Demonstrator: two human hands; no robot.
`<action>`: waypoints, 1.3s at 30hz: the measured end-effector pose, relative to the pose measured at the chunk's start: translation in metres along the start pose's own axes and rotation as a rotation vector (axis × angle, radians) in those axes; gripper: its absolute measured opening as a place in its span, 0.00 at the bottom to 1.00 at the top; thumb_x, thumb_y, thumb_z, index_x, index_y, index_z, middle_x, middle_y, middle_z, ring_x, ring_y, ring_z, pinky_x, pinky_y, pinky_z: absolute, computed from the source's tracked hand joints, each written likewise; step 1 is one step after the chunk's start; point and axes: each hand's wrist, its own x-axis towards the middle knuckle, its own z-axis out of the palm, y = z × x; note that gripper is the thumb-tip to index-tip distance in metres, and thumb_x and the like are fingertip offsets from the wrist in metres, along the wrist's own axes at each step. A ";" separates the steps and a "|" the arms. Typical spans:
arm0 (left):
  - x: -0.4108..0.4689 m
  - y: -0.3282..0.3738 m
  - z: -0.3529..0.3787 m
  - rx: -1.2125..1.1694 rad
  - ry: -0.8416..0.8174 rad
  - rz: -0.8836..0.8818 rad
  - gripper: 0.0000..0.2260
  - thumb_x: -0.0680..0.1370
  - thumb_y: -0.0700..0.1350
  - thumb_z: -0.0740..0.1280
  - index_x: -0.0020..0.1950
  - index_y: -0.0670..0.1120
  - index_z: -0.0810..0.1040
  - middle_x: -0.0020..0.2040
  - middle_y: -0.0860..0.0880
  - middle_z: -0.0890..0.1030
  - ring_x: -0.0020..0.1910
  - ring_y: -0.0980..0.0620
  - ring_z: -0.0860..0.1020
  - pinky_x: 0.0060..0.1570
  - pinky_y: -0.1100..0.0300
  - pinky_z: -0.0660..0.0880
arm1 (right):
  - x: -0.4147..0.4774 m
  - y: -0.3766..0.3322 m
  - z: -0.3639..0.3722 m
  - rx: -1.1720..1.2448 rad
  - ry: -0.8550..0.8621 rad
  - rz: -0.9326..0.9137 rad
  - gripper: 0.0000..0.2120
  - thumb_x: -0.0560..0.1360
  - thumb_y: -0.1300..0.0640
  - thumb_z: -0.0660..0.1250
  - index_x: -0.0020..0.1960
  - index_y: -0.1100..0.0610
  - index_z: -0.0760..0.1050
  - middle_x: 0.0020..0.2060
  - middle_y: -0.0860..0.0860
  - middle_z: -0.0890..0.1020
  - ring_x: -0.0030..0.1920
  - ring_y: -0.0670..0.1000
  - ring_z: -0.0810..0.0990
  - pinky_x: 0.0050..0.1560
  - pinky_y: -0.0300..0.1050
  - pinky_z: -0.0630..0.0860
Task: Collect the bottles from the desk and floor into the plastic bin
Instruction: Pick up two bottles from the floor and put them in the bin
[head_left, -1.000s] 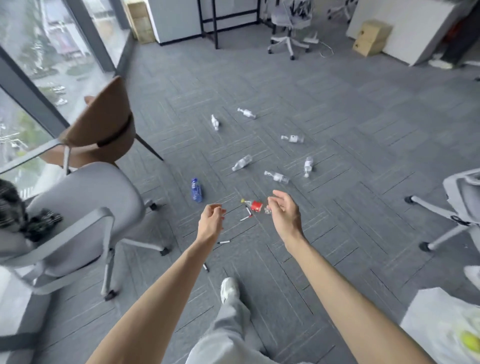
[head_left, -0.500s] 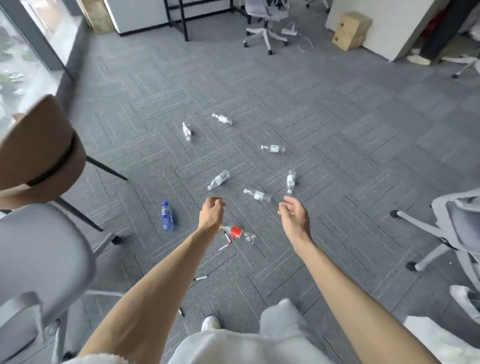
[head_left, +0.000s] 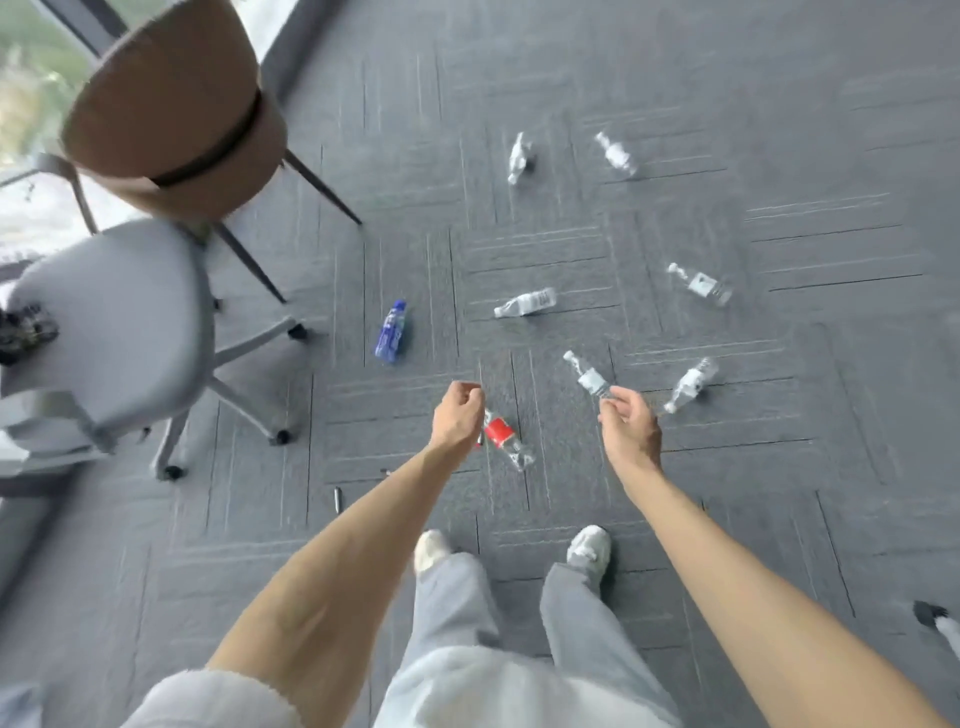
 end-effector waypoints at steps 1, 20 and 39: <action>0.009 -0.004 0.011 -0.012 0.015 -0.033 0.11 0.79 0.47 0.57 0.56 0.47 0.75 0.53 0.47 0.81 0.49 0.48 0.79 0.51 0.50 0.79 | 0.013 0.004 0.001 -0.016 -0.027 -0.008 0.15 0.79 0.56 0.62 0.65 0.55 0.74 0.57 0.54 0.83 0.55 0.54 0.81 0.58 0.50 0.75; 0.383 -0.333 0.267 -0.093 0.021 -0.532 0.67 0.44 0.73 0.75 0.73 0.38 0.59 0.65 0.39 0.70 0.63 0.39 0.73 0.65 0.44 0.72 | 0.311 0.301 0.189 -0.084 -0.164 -0.049 0.15 0.80 0.56 0.63 0.66 0.52 0.74 0.49 0.42 0.80 0.51 0.45 0.78 0.51 0.38 0.73; 0.364 -0.297 0.266 -0.263 -0.038 -0.334 0.30 0.67 0.42 0.77 0.61 0.46 0.61 0.52 0.45 0.76 0.49 0.48 0.79 0.52 0.48 0.78 | 0.305 0.324 0.205 -0.138 -0.214 0.080 0.20 0.78 0.53 0.65 0.69 0.51 0.70 0.53 0.45 0.79 0.51 0.45 0.78 0.55 0.46 0.76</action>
